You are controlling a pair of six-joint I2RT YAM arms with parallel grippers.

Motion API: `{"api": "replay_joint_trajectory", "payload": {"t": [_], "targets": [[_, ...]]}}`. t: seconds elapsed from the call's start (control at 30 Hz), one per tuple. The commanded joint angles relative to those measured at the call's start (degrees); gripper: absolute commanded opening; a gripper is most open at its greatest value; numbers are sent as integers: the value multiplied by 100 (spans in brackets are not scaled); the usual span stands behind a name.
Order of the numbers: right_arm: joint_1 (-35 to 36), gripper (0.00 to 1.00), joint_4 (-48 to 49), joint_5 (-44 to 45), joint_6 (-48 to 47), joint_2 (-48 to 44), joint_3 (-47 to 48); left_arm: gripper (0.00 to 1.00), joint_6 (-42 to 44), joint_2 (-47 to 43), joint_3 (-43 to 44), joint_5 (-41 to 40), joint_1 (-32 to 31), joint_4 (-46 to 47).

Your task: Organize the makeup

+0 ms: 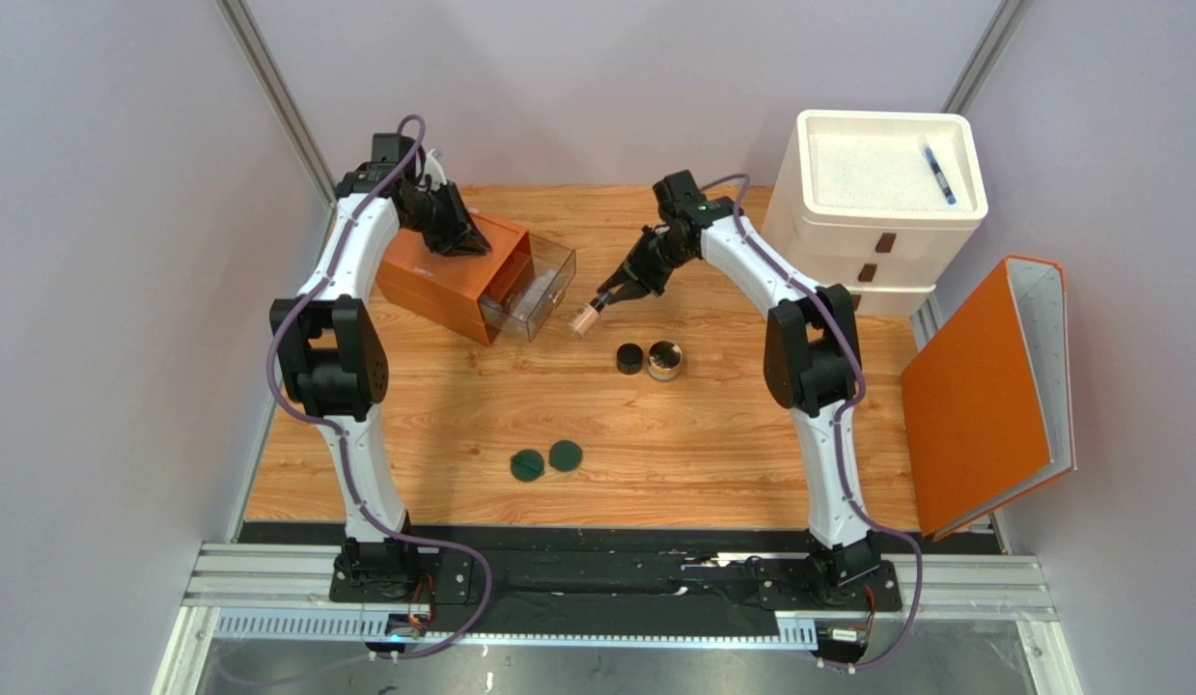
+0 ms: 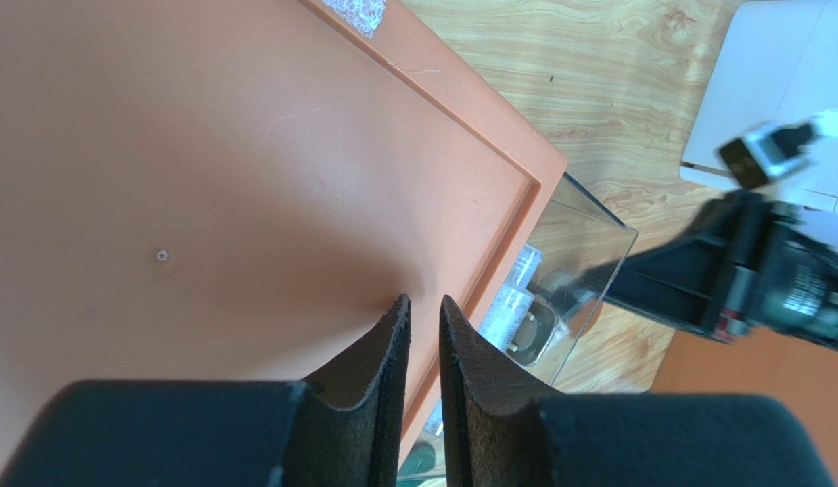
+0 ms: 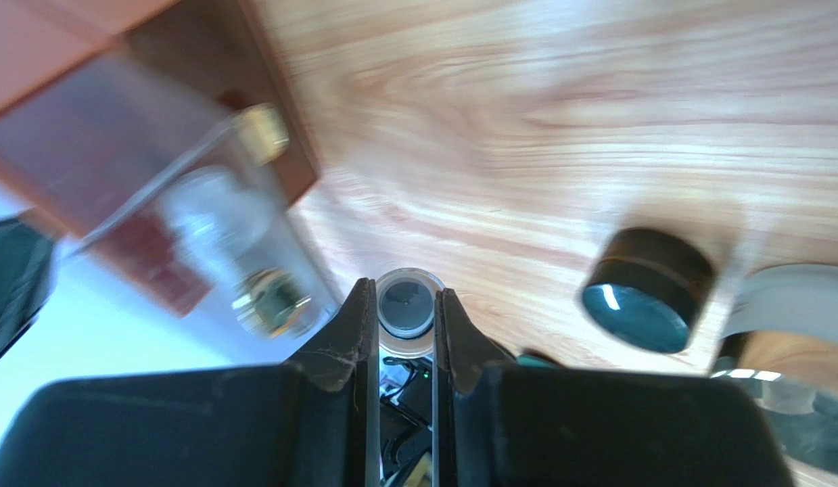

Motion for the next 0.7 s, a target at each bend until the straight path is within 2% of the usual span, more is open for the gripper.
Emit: {"api": "replay_joint_trajectory", "payload": {"t": [0.0, 0.23, 0.47, 0.67], "targets": [[24, 0, -210, 88, -307, -441, 710, 24, 40, -53, -144, -186, 18, -166], [-2, 0, -228, 317, -675, -582, 1343, 24, 22, -44, -101, -169, 18, -157], [-2, 0, 606, 1, -729, -722, 1634, 24, -4, -9, -100, -125, 18, -139], [33, 0, 1389, -289, -317, -767, 1598, 24, -4, -9, -100, -116, 18, -130]]}}
